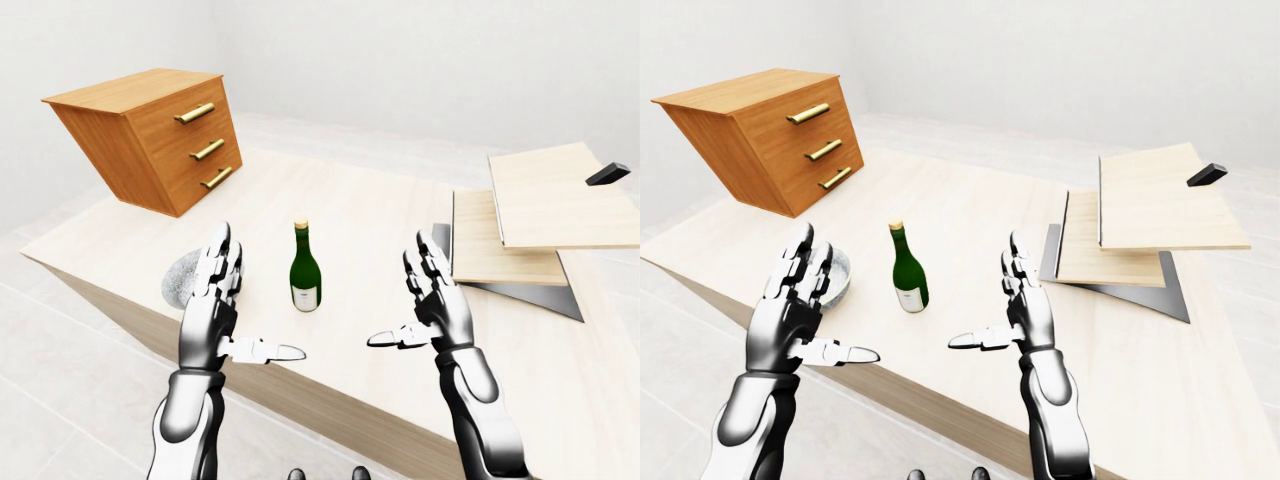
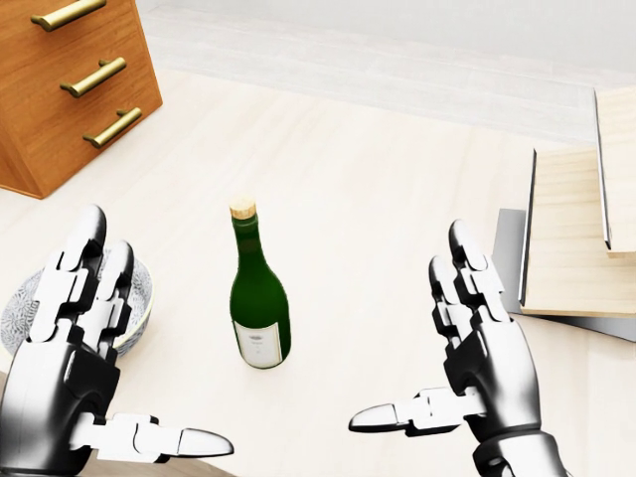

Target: Put the wine bottle on the wine rack.

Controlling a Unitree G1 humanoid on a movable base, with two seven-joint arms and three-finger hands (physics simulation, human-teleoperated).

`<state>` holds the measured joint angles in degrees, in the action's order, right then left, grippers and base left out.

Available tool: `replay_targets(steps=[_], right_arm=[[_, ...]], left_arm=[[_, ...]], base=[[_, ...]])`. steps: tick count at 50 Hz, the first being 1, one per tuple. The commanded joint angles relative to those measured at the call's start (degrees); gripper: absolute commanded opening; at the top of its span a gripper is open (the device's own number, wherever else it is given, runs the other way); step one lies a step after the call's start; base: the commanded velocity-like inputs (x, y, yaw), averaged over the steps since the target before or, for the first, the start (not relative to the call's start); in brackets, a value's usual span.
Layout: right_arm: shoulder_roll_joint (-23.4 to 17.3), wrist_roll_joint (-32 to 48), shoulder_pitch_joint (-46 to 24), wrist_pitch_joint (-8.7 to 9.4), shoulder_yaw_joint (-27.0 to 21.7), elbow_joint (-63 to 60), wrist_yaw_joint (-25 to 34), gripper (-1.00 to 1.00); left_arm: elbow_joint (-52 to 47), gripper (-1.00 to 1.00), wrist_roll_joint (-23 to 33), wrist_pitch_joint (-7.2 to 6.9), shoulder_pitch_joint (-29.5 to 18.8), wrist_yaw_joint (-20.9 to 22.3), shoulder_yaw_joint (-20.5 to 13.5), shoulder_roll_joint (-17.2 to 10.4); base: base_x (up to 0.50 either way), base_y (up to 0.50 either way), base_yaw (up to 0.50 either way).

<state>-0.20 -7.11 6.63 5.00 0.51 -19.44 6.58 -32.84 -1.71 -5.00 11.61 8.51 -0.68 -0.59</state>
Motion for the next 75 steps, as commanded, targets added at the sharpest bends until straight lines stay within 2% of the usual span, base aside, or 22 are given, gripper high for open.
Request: replay_targets(steps=[1,11,21,36,45,54,62,75], right_arm=[[0.0,0.4,0.1,0.00,0.7,0.1,0.3,1.00],[0.3,0.7,-0.3,0.00,0.7,2.7,0.0,1.00],[0.2,1.2,-1.1,0.00,1.2,3.3,-0.1,1.00],[0.8,0.8,-7.9,0.00,2.0,3.0,-0.7,1.00],[1.0,0.6,-7.9,0.00,2.3,4.5,-0.5,1.00],[1.1,1.1,-9.3,0.00,2.5,5.6,-0.9,1.00],[1.8,2.3,-12.3,0.00,4.4,6.1,-1.6,1.00],[4.0,2.1,-17.7,0.00,5.7,9.4,-2.1,1.00]], left_arm=[[-0.5,1.00,0.1,0.00,-0.2,0.2,-0.1,-0.1],[1.5,1.00,0.2,0.00,0.3,0.4,-0.2,0.0],[1.0,1.00,-0.1,0.00,0.4,0.5,-0.5,0.0],[-1.9,1.00,-1.2,0.00,1.2,1.0,-2.3,0.0],[-1.9,1.00,-1.7,0.00,1.9,1.8,-3.2,0.2],[-3.0,1.00,-2.9,0.00,2.9,2.5,-5.3,0.5],[-4.5,1.00,-5.4,0.00,3.5,3.8,-9.6,0.7],[-7.2,1.00,-7.4,0.00,3.9,5.8,-14.3,1.5]], base=[[0.00,0.00,0.00],[0.31,-0.07,0.00],[0.00,0.00,0.00],[0.00,0.00,0.00],[0.24,-0.06,0.00],[0.03,0.00,0.00],[0.00,0.00,0.00],[0.00,0.00,0.00]])
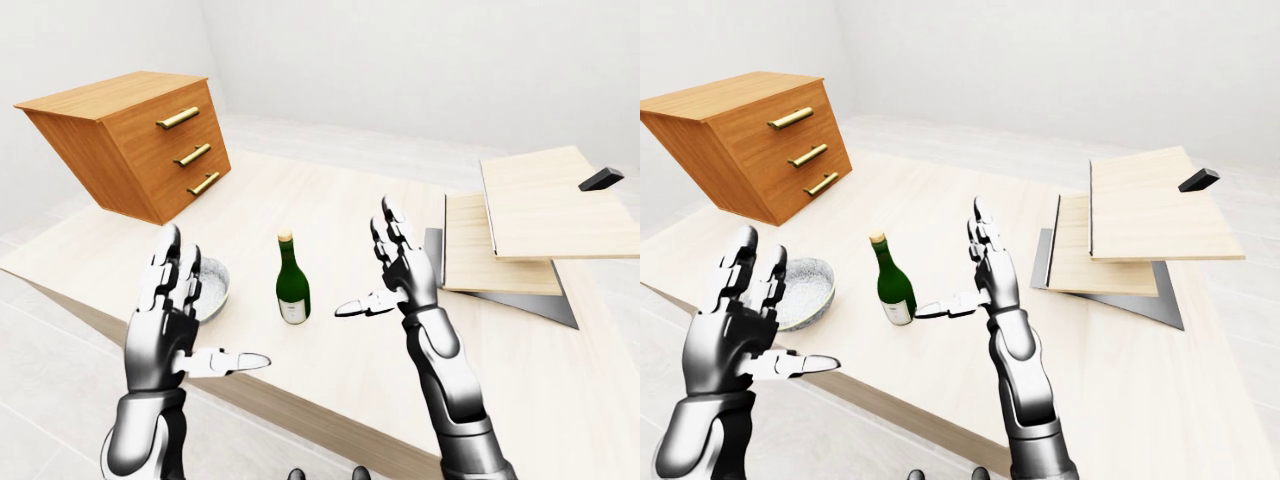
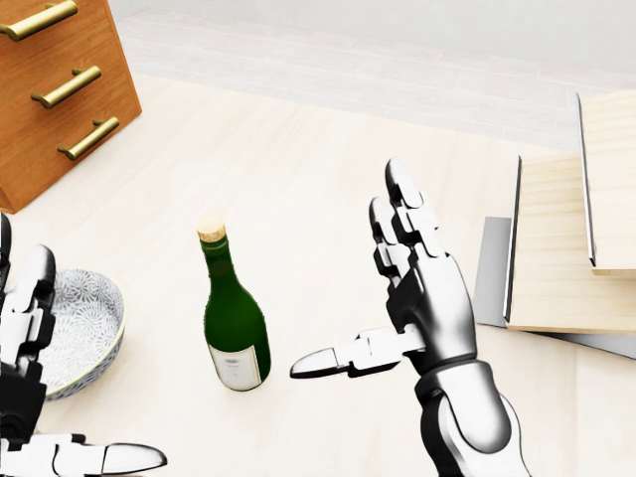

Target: Put the wine bottle on the wine rack.

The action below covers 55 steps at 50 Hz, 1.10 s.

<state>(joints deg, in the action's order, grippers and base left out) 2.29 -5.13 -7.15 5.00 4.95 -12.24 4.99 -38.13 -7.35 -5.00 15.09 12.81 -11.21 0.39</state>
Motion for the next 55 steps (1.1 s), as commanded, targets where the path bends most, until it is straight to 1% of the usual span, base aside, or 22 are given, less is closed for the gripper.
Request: replay_targets(steps=[1,7,11,14,20,24,31,38,45,55], right_arm=[[1.8,0.2,-4.8,0.00,1.3,3.7,-0.6,1.00],[3.1,0.6,-6.2,0.00,2.5,6.7,-1.1,1.00],[3.7,0.8,-5.9,0.00,3.4,6.9,-1.4,1.00],[4.2,1.1,-5.4,0.00,4.3,7.2,-1.4,1.00],[5.1,1.6,-5.7,0.00,5.4,6.9,-1.9,1.00],[5.3,1.7,-6.5,0.00,5.2,7.9,-2.0,1.00],[6.2,2.0,-7.9,0.00,5.3,10.4,-2.7,1.00],[6.8,2.2,-9.3,0.00,5.3,13.9,-2.6,1.00],[7.7,2.5,-10.6,0.00,5.6,15.0,-2.9,1.00],[8.9,2.7,-11.9,0.00,6.0,19.8,-2.4,1.00]], left_arm=[[-2.2,1.00,-2.0,0.00,0.6,1.7,-4.3,0.6],[-4.7,1.00,-2.9,0.00,0.9,3.0,-7.1,0.8],[-6.4,1.00,-3.8,0.00,1.0,3.9,-9.4,1.2],[-6.3,1.00,-3.8,0.00,0.9,4.4,-10.3,1.7],[-6.8,1.00,-3.5,0.00,0.2,4.7,-10.4,2.2],[-7.1,1.00,-3.4,0.00,0.0,4.9,-10.6,2.3],[-8.3,1.00,-4.5,0.00,-0.5,5.2,-12.7,2.1],[-8.4,1.00,-4.6,0.00,-0.2,5.8,-13.3,2.5],[-10.0,1.00,-5.6,0.00,-0.9,5.7,-14.9,2.2],[-10.0,1.00,-5.9,0.00,-1.1,6.3,-15.7,2.3]], base=[[0.00,0.00,0.00],[0.00,0.00,0.00],[0.00,0.00,0.00],[0.00,0.00,0.00],[0.00,0.00,0.00],[0.00,0.00,0.00],[0.00,0.00,0.00],[0.00,0.00,0.00],[0.00,0.00,0.00],[0.00,0.00,0.00]])
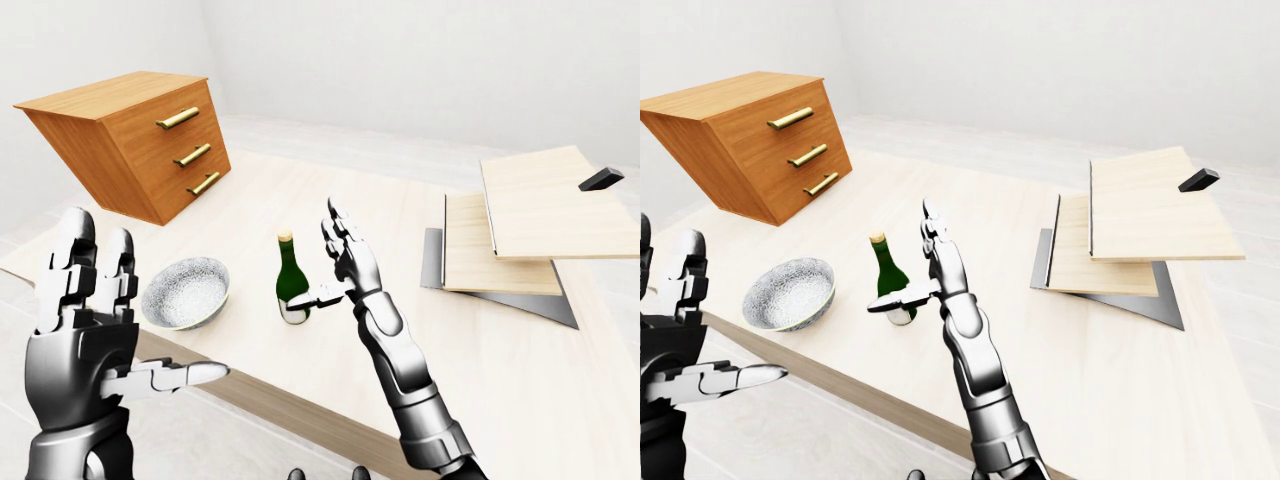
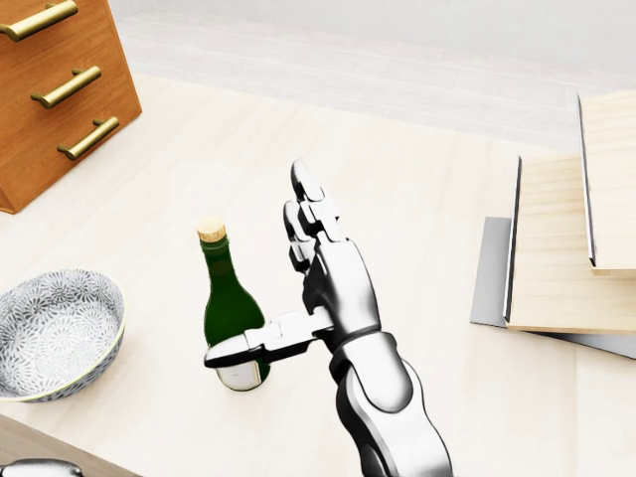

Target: Put the wine bottle on the wine rack.

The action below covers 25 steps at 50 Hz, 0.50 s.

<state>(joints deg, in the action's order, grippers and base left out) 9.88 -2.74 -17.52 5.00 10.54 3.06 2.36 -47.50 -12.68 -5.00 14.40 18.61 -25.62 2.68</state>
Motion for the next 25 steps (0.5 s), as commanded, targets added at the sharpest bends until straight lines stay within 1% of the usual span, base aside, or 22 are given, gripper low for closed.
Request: replay_targets(steps=[1,15,20,25], right_arm=[[1.5,0.5,-1.8,0.00,0.5,5.2,0.1,1.00],[2.5,1.2,-6.3,0.00,-0.7,11.5,0.0,1.00],[2.5,1.2,-8.8,0.00,-2.0,16.7,-0.2,1.00],[2.3,0.9,-11.2,0.00,-3.3,20.8,-0.2,1.00]], left_arm=[[-0.7,1.00,-0.8,0.00,-0.6,0.5,-1.5,-0.1],[-1.1,1.00,-0.9,0.00,0.0,1.4,-2.2,0.3],[-1.7,1.00,-1.6,0.00,-0.1,1.5,-3.0,0.2],[-1.6,1.00,-1.3,0.00,0.2,1.8,-2.9,0.5]], base=[[0.00,0.00,0.00],[0.00,0.00,0.00],[0.00,0.00,0.00],[0.00,0.00,0.00]])
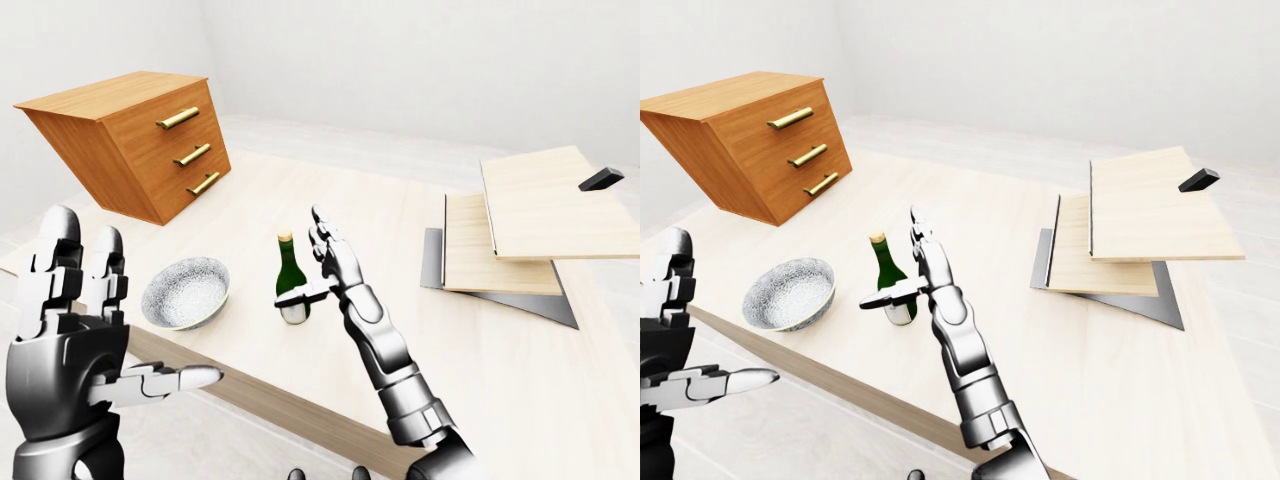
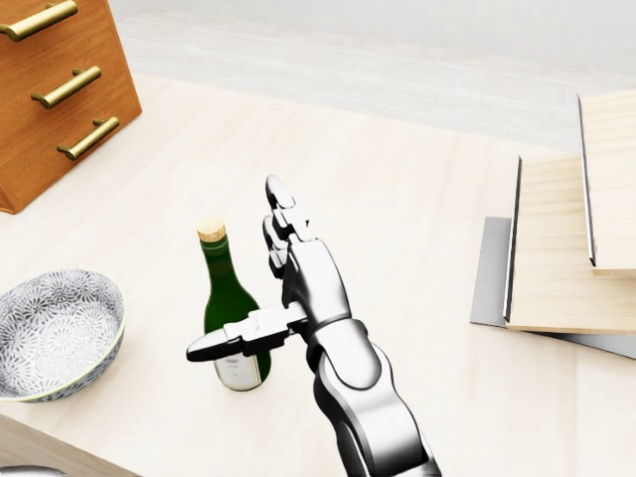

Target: Put the wine bottle on the wine rack.

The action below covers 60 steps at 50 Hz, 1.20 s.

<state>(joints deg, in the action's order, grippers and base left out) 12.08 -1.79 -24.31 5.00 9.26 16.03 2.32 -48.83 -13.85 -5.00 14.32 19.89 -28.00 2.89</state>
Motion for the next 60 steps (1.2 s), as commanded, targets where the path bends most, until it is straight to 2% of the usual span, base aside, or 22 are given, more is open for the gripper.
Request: replay_targets(steps=[1,18,37,60], right_arm=[[0.0,-0.1,-4.9,0.00,-2.2,8.6,-0.2,1.00],[-1.2,0.2,-10.6,-0.14,-4.1,17.1,-0.7,1.00],[-0.8,1.2,-15.0,0.00,-4.1,17.3,-0.8,1.00],[-0.4,2.3,-22.0,0.00,-5.2,25.7,-0.9,1.00]], left_arm=[[-0.2,1.00,0.0,0.00,0.4,0.7,-0.4,0.4],[0.2,1.00,1.8,0.00,0.5,0.7,1.8,0.8],[0.7,1.00,1.8,0.00,0.4,0.4,2.2,0.7],[0.6,1.00,2.0,0.00,0.1,-0.3,2.8,0.4]], base=[[0.00,0.00,0.00],[0.00,0.00,0.00],[0.00,0.00,0.00],[0.00,0.00,0.00]])
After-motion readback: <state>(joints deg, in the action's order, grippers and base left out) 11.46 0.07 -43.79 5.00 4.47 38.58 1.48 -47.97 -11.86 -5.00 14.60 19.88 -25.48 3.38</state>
